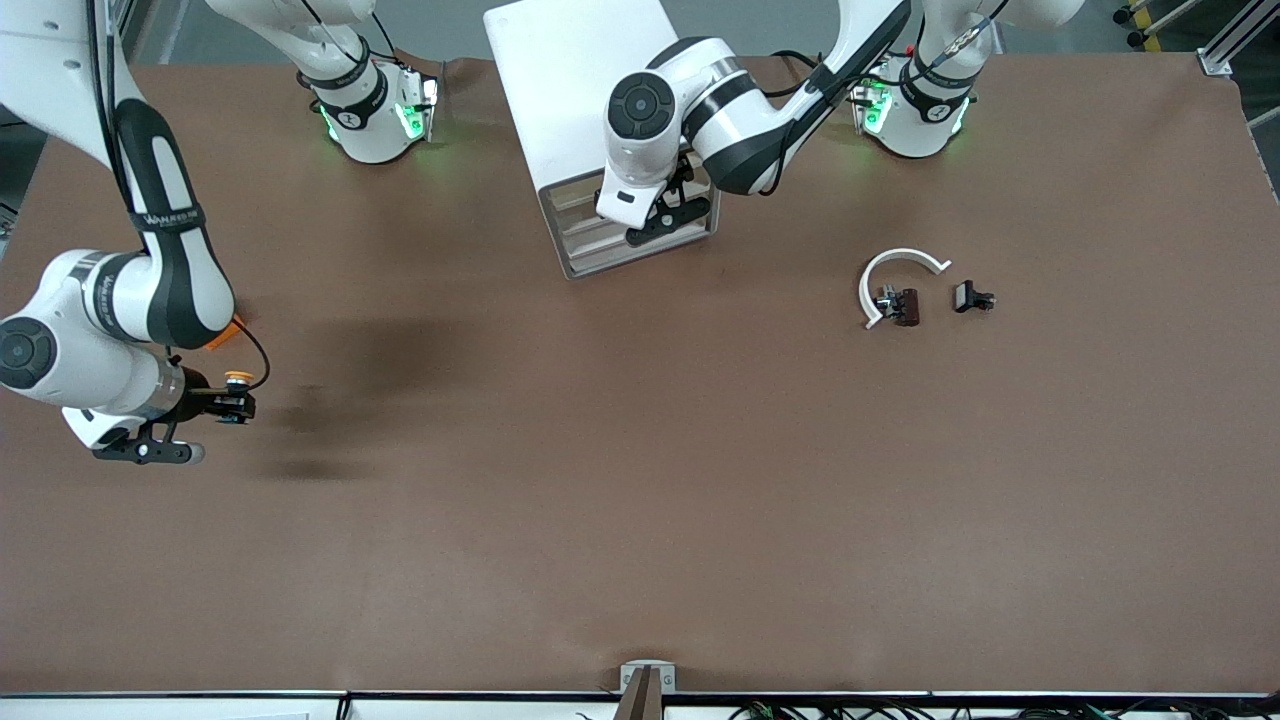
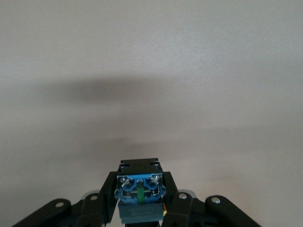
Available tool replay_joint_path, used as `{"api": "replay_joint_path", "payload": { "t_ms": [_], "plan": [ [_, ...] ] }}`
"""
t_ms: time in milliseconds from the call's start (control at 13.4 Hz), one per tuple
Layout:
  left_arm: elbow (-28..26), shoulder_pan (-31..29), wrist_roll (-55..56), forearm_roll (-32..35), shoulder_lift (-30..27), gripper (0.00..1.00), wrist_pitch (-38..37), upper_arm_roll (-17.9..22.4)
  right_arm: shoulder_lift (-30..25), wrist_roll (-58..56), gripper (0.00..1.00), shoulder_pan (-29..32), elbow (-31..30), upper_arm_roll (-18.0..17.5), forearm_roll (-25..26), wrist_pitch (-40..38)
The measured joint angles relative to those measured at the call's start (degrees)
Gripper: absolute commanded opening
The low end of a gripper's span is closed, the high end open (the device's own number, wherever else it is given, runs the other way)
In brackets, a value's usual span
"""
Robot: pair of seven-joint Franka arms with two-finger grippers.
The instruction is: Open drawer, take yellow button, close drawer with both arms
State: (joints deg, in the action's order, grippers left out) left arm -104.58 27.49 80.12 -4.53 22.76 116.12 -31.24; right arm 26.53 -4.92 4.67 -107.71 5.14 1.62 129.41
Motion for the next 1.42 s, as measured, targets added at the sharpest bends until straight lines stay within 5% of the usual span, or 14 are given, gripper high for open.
{"api": "replay_joint_path", "payload": {
  "t_ms": [449, 524, 599, 674, 974, 1423],
  "plan": [
    [6.2, -12.7, -2.9, 6.2, 0.0, 1.00, 0.2, 2.4, 5.6, -0.3, 0.45, 0.8, 0.0, -0.1, 0.0, 6.4],
    [7.1, -15.5, -4.2, 6.5, 0.0, 1.00, 0.2, 2.5, 5.8, -0.3, 0.52, 0.9, 0.0, -0.1, 0.0, 6.7],
    [8.0, -18.3, -5.1, 6.8, 0.0, 1.00, 0.2, 2.5, 5.9, -0.3, 0.93, 0.9, 0.0, -0.1, 0.0, 6.7],
    [8.9, -21.2, -6.2, 7.7, -0.1, 1.00, 0.2, 2.5, 5.9, -0.3, 1.00, 0.9, 0.0, -0.1, 0.0, 6.7],
    [11.8, -31.8, -11.0, 11.2, -1.1, 1.00, 0.1, 2.6, 4.8, -0.3, 1.00, 0.9, 1.2, -0.4, 0.0, 5.8],
    [15.8, -45.0, -25.2, 11.2, -2.4, 1.00, -0.2, 2.7, -6.1, 2.1, 1.00, -1.5, 3.1, -1.2, 0.0, -9.2]
  ]
}}
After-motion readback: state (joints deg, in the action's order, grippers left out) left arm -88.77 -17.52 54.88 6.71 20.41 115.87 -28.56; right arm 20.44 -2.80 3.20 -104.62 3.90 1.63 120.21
